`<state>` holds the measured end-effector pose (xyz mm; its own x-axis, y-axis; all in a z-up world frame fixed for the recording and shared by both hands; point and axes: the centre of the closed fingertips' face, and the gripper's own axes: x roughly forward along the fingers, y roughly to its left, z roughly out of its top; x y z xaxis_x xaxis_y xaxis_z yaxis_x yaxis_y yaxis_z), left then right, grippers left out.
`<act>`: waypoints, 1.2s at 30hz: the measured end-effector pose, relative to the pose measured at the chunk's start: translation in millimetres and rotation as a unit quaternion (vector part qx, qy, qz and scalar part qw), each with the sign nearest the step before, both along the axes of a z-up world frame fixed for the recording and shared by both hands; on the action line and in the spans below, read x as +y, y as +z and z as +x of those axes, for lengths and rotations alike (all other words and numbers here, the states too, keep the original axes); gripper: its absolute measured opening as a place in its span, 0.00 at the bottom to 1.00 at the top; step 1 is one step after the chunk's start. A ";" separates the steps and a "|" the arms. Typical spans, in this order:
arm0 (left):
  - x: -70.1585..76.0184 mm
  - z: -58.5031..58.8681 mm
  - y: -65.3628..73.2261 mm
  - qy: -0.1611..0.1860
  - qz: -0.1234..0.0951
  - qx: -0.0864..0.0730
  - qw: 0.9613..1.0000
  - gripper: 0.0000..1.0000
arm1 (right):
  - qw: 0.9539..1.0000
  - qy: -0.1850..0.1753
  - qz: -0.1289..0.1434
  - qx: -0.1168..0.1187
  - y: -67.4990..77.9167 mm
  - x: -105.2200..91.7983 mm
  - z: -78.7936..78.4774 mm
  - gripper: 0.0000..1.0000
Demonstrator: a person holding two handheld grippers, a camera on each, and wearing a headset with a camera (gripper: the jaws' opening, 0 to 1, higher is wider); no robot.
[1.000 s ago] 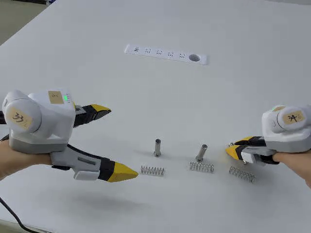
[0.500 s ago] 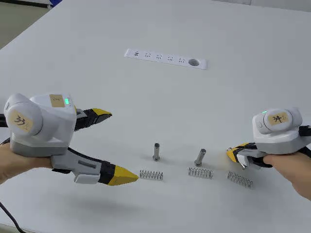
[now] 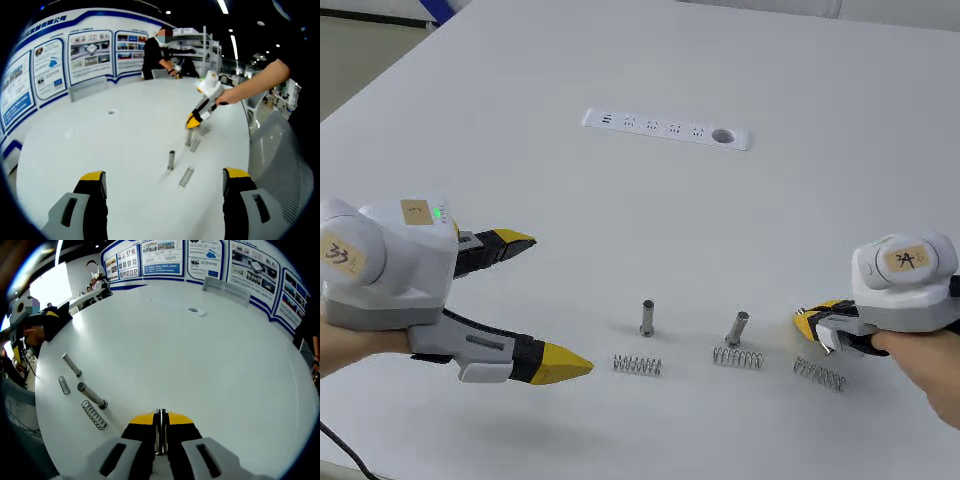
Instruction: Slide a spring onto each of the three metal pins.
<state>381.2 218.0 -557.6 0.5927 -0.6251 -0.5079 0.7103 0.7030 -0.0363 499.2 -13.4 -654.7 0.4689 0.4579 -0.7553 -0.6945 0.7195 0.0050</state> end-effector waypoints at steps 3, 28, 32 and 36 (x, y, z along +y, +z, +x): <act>-1.3 -0.5 1.9 0.001 -0.003 -0.002 1.000 0.98 | 1.000 -0.001 0.008 -0.009 5.3 -0.6 0.4 0.08; -13.7 -2.3 10.6 -0.011 -0.024 0.000 1.000 0.99 | 0.997 0.002 0.041 -0.063 26.5 -9.7 -9.0 0.08; -13.5 -2.4 10.3 -0.011 -0.023 0.001 1.000 0.99 | 0.996 0.002 0.048 -0.070 29.1 -10.2 -9.3 0.08; -13.7 -1.8 9.7 -0.012 -0.022 0.001 1.000 0.99 | 0.996 0.004 0.053 -0.075 31.1 -8.1 -11.2 0.08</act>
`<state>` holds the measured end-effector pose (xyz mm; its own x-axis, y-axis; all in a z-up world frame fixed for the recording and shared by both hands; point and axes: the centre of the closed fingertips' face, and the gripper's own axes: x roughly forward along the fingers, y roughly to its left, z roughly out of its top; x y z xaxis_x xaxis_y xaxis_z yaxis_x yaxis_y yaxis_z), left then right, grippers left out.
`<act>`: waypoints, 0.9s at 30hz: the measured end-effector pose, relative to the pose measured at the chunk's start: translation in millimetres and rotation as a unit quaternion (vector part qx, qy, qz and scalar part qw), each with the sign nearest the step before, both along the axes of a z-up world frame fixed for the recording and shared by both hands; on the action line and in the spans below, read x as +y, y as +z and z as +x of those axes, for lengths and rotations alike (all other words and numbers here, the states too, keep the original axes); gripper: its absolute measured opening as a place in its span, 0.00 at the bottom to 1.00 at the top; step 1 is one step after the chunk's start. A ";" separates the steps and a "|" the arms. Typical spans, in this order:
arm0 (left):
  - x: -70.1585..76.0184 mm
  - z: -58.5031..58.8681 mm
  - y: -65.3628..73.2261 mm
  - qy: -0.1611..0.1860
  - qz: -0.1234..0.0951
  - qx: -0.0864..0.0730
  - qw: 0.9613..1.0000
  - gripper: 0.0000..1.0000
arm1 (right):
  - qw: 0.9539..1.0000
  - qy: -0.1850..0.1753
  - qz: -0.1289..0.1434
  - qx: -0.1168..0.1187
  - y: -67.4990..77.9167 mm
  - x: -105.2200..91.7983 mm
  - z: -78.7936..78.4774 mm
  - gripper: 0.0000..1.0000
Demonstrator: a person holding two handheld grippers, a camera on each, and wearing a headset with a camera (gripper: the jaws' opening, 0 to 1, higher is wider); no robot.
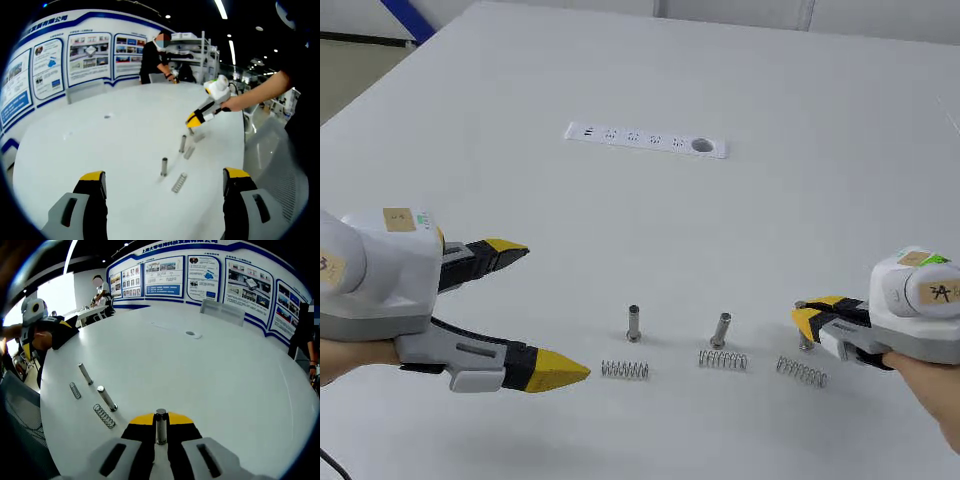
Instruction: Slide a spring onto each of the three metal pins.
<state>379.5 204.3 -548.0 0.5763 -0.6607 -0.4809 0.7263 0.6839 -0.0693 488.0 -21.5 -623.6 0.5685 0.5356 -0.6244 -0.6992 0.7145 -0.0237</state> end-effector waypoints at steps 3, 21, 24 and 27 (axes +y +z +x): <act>-1.4 -0.4 -1.2 -0.002 0.002 0.001 1.000 0.99 | 1.000 0.002 0.002 -0.004 0.8 -0.5 -1.2 0.08; -4.5 -1.6 -2.3 -0.001 -0.001 0.005 1.000 0.98 | 1.000 0.011 0.016 -0.014 4.3 -4.7 -16.7 0.08; -5.1 -1.6 -2.1 -0.002 -0.001 0.005 1.000 0.98 | 1.000 0.012 0.015 -0.014 4.3 -5.3 -17.5 0.08; -5.9 -1.6 -1.1 -0.002 -0.001 0.004 1.000 0.98 | 1.000 0.011 0.016 -0.018 4.6 -6.0 -18.8 0.09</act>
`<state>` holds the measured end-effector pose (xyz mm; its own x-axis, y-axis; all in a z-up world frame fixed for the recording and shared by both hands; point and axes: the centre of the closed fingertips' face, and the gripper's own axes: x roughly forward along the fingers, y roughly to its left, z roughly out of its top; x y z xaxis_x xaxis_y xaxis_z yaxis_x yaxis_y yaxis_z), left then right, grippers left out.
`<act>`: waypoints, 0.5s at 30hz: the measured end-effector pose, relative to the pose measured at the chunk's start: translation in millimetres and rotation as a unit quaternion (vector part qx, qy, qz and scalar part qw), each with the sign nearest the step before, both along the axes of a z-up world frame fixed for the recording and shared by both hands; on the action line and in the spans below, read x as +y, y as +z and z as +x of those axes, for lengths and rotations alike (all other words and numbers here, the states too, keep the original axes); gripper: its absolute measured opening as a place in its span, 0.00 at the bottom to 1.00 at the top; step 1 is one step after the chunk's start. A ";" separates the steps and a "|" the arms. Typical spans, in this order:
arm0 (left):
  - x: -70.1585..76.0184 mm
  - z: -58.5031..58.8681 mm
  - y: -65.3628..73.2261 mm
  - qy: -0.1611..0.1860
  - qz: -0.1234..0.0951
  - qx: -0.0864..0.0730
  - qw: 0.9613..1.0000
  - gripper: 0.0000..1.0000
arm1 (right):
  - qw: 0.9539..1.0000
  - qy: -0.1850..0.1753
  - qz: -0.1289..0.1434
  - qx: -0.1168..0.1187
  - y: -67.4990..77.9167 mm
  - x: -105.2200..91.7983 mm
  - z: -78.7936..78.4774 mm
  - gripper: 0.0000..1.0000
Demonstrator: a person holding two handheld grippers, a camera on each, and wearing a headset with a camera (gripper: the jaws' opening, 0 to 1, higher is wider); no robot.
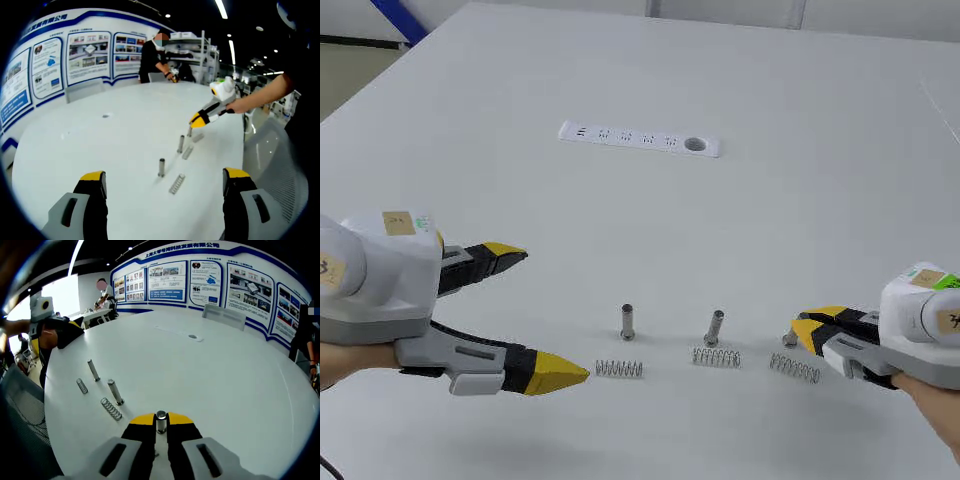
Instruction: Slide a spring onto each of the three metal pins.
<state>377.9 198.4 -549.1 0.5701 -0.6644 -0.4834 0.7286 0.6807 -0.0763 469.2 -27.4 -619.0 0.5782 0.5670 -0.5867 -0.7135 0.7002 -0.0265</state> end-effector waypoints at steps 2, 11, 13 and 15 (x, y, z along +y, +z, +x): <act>-0.4 -0.5 0.1 -0.001 0.001 0.000 1.000 0.98 | 1.000 -0.004 0.002 -0.001 0.2 -0.6 -0.7 0.09; -2.7 -0.6 4.8 0.004 -0.012 -0.003 1.000 0.98 | 1.000 -0.009 -0.008 -0.001 0.1 -1.8 -0.9 0.09; -2.9 -1.6 4.5 0.002 -0.011 -0.002 1.000 0.98 | 1.000 -0.009 -0.007 0.002 0.4 -2.1 -1.6 0.09; -2.8 -2.4 3.9 0.002 -0.010 -0.001 1.000 0.98 | 1.000 -0.008 -0.012 0.002 0.4 -3.4 -2.0 0.09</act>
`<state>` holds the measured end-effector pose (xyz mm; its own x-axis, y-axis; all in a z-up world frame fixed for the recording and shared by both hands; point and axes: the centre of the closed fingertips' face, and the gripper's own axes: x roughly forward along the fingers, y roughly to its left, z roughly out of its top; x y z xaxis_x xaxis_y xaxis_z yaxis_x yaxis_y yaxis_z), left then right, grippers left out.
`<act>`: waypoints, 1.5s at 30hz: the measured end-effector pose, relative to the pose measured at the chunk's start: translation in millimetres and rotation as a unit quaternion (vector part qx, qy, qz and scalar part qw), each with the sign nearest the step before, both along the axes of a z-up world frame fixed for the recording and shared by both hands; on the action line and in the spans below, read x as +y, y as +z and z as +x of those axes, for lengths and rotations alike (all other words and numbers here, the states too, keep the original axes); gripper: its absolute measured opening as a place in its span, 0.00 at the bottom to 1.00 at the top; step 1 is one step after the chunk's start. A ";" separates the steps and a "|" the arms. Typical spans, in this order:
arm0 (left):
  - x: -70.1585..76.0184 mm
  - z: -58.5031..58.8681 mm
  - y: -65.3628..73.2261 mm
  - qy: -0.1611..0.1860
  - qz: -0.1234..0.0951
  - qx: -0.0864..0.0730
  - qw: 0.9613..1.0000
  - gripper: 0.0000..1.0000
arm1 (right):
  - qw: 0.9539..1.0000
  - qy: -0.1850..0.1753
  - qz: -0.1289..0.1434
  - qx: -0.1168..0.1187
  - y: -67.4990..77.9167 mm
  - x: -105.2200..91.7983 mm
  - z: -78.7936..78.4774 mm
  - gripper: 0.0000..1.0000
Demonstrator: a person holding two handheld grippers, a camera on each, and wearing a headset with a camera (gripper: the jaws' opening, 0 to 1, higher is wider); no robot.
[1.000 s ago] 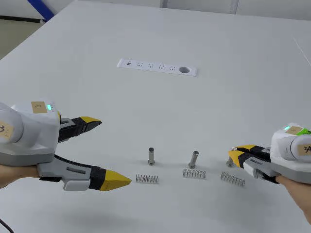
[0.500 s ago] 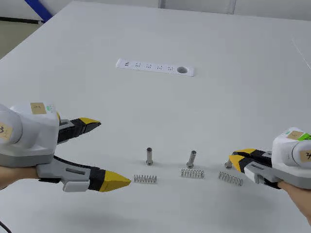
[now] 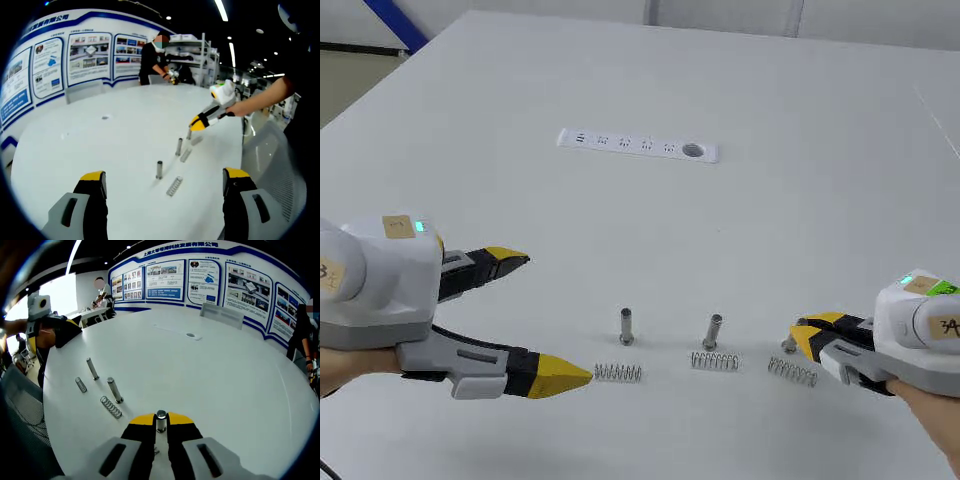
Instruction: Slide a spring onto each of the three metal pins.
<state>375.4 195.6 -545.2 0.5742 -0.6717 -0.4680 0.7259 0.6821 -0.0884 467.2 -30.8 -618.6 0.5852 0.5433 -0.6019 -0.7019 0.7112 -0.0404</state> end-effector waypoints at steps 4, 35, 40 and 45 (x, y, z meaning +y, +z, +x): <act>-0.1 -2.8 -2.2 -0.001 0.004 0.003 1.000 0.98 | 1.000 -0.001 -0.001 -0.001 0.3 -2.4 -0.9 0.09; -2.4 -2.9 -5.3 -0.004 0.009 0.008 1.000 0.98 | 0.993 0.113 -0.017 0.029 -21.1 -11.8 -32.5 0.20; -3.1 -0.3 -2.8 -0.001 0.004 0.007 1.000 0.98 | 0.989 0.140 -0.034 0.039 -32.5 -8.6 -34.5 0.20; -1.4 1.6 -0.9 0.008 -0.004 0.006 1.000 0.97 | 0.986 0.153 -0.041 0.051 -41.8 -8.6 -35.2 0.20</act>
